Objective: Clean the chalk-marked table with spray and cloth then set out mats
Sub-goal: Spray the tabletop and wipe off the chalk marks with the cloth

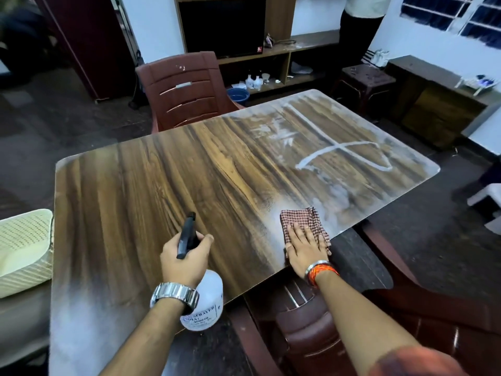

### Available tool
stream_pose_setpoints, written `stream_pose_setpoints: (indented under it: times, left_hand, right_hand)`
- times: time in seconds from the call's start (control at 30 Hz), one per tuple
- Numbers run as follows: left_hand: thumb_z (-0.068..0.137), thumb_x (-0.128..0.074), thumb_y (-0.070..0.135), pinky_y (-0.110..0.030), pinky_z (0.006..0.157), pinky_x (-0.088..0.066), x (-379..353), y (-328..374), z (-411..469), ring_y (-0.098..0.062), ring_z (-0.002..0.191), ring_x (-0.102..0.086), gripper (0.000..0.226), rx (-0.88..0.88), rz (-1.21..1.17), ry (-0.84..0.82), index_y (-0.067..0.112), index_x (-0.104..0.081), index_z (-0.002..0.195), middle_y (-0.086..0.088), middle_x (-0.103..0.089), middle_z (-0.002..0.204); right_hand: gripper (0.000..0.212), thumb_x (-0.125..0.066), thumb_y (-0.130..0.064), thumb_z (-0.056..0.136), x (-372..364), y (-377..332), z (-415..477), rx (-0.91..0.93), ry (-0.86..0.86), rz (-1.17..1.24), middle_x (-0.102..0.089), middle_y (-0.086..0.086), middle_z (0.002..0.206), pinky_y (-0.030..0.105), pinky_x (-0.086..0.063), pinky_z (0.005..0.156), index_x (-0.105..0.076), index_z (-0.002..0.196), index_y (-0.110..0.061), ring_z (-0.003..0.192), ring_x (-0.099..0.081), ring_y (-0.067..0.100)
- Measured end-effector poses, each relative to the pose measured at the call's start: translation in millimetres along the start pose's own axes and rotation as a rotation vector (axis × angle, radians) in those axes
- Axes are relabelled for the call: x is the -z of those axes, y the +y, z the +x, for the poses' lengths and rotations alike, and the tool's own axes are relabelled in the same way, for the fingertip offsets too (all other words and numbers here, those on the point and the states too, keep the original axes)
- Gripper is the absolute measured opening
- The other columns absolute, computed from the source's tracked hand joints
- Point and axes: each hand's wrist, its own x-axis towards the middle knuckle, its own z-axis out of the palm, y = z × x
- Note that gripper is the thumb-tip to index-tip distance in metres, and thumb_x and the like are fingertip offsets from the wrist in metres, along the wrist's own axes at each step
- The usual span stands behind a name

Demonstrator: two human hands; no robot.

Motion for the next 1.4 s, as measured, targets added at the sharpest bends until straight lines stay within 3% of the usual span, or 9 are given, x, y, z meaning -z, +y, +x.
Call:
stream_pose_setpoints:
  times: [0.13,0.5,0.77,0.87,0.97,1.03,1.2,1.33,1.4]
  left_hand:
    - [0.075,-0.079,0.023,-0.035,0.056,-0.048,-12,-2,-11,-0.022,0.052,-0.055,0.019,0.015,-0.002,-0.062,0.017,-0.063,0.066,0.001,-0.058,0.055]
    - [0.078,-0.076,0.021,-0.023,0.051,-0.039,-76,32,-59,-0.017,0.052,-0.052,0.017,-0.027,0.063,-0.112,0.010,-0.067,0.068,0.003,-0.059,0.054]
    - [0.076,-0.081,0.018,-0.025,0.054,-0.040,-163,40,-114,-0.016,0.058,-0.059,0.015,0.002,0.099,-0.049,0.015,-0.070,0.066,-0.001,-0.067,0.060]
    - [0.076,-0.081,0.019,-0.030,0.061,-0.041,-197,47,-142,-0.021,0.069,-0.062,0.014,0.048,0.095,-0.007,0.014,-0.072,0.067,-0.005,-0.070,0.067]
    - [0.078,-0.082,0.019,-0.034,0.077,-0.042,-224,61,-152,-0.024,0.077,-0.061,0.015,0.155,0.076,-0.058,0.010,-0.073,0.071,-0.007,-0.071,0.074]
    - [0.081,-0.080,0.021,-0.034,0.079,-0.041,-246,69,-154,-0.024,0.077,-0.060,0.015,0.190,0.086,-0.094,0.009,-0.072,0.074,-0.007,-0.070,0.077]
    - [0.078,-0.079,0.024,-0.035,0.070,-0.046,-309,81,-160,-0.032,0.078,-0.063,0.017,0.058,0.116,-0.009,0.014,-0.071,0.067,-0.009,-0.070,0.072]
    - [0.075,-0.081,0.022,-0.036,0.063,-0.049,-353,83,-147,-0.030,0.063,-0.062,0.024,0.054,0.076,0.000,0.012,-0.066,0.059,-0.006,-0.066,0.058]
    - [0.076,-0.080,0.021,-0.032,0.055,-0.044,-373,86,-137,-0.028,0.053,-0.054,0.036,0.064,0.091,-0.026,0.010,-0.057,0.051,-0.002,-0.057,0.047]
  right_hand:
    - [0.056,-0.022,-0.042,0.100,-3,-7,-4,-0.015,-0.001,0.016,0.008,-0.018,0.158,0.045,0.009,0.116,-0.001,0.152,-0.038,0.146,0.009,0.013]
    - [0.054,-0.019,-0.047,0.100,2,32,-5,0.195,-0.037,-0.059,0.006,-0.020,0.158,0.044,0.006,0.116,-0.003,0.151,-0.040,0.146,0.009,0.010]
    - [0.056,-0.025,-0.044,0.099,33,117,28,0.299,-0.051,-0.083,0.003,-0.015,0.160,0.047,0.002,0.116,-0.006,0.152,-0.037,0.147,0.005,0.013]
    - [0.056,-0.025,-0.042,0.099,51,153,43,0.343,-0.073,-0.088,0.004,-0.015,0.160,0.046,0.003,0.117,-0.006,0.152,-0.036,0.147,0.007,0.013]
    - [0.057,-0.026,-0.038,0.100,62,188,52,0.363,-0.077,-0.093,0.005,-0.015,0.159,0.045,0.005,0.117,-0.003,0.152,-0.037,0.147,0.008,0.013]
    - [0.057,-0.026,-0.037,0.099,66,211,59,0.346,-0.079,-0.074,0.005,-0.015,0.159,0.044,0.004,0.117,-0.002,0.151,-0.038,0.146,0.008,0.013]
    - [0.058,-0.025,-0.033,0.099,78,240,76,0.355,-0.123,-0.084,0.006,-0.014,0.160,0.043,0.002,0.117,-0.001,0.152,-0.036,0.147,0.008,0.014]
    - [0.059,-0.025,-0.033,0.098,82,254,90,0.360,-0.120,-0.086,0.006,-0.013,0.160,0.042,0.002,0.117,-0.001,0.152,-0.036,0.147,0.009,0.015]
    - [0.058,-0.024,-0.034,0.099,87,262,100,0.364,-0.120,-0.099,0.006,-0.011,0.160,0.042,0.002,0.117,0.000,0.152,-0.034,0.147,0.008,0.016]
